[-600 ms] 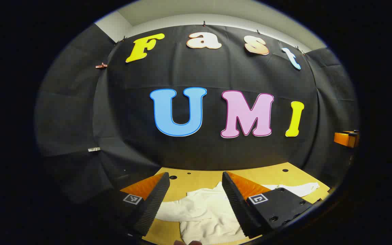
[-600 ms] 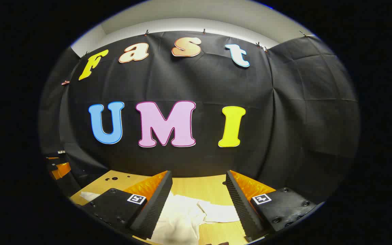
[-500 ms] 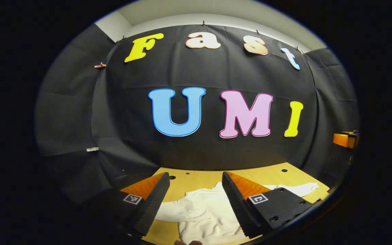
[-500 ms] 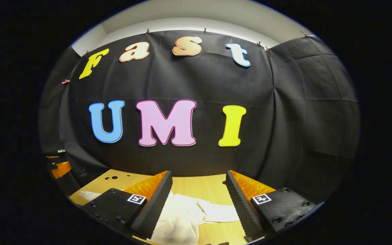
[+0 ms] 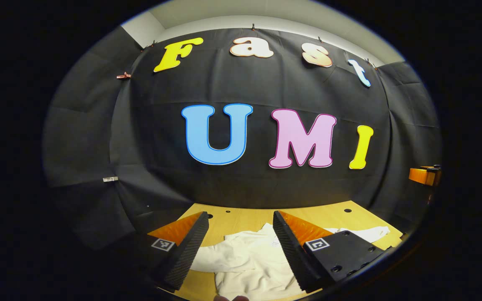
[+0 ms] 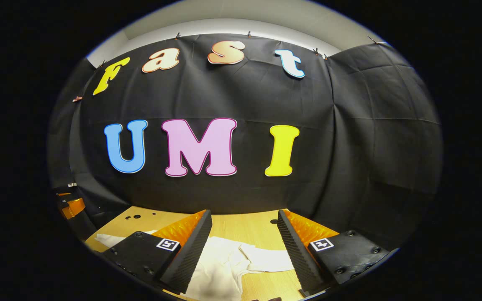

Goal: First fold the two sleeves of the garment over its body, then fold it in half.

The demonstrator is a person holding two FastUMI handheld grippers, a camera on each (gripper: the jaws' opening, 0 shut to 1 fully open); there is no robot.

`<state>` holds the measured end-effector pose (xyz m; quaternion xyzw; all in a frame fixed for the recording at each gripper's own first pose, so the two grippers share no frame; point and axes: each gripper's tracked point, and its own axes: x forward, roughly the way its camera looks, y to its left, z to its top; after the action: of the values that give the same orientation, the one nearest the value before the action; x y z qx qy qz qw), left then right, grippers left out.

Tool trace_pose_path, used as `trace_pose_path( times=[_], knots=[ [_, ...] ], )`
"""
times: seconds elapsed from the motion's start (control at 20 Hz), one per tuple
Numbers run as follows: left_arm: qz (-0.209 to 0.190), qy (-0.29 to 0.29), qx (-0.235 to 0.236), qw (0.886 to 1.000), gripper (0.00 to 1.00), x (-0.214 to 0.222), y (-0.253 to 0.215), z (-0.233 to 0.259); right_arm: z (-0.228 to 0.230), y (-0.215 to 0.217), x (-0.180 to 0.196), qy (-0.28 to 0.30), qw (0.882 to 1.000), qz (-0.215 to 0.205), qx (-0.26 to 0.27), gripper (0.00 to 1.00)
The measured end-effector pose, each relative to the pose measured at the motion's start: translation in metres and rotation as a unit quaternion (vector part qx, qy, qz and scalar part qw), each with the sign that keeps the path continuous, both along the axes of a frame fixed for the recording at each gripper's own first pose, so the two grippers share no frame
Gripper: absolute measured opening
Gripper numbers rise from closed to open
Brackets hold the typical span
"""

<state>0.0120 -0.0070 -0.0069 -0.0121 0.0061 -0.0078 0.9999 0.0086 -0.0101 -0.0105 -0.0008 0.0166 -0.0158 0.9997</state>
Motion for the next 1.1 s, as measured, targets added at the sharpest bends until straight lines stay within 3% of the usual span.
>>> trace_pose_path(
  times=[0.35,0.6,0.85,1.1],
  knots=[
    [-0.019,0.009,0.004,1.000,0.98,0.007,-0.021,-0.005,-0.020,-0.016,0.011,0.030,0.999,-0.012,0.013,0.96],
    [-0.030,0.031,0.004,0.999,0.98,0.006,-0.047,-0.016,-0.100,-0.073,0.032,0.125,0.991,-0.036,0.044,0.98],
    [-0.029,0.067,0.009,0.997,0.98,0.005,-0.063,-0.034,-0.180,-0.162,0.071,0.188,0.979,-0.077,0.031,0.98],
    [-0.008,0.093,0.037,0.995,0.97,0.002,-0.063,-0.046,-0.264,-0.221,0.103,0.258,0.957,-0.117,0.063,0.99]
  ],
)
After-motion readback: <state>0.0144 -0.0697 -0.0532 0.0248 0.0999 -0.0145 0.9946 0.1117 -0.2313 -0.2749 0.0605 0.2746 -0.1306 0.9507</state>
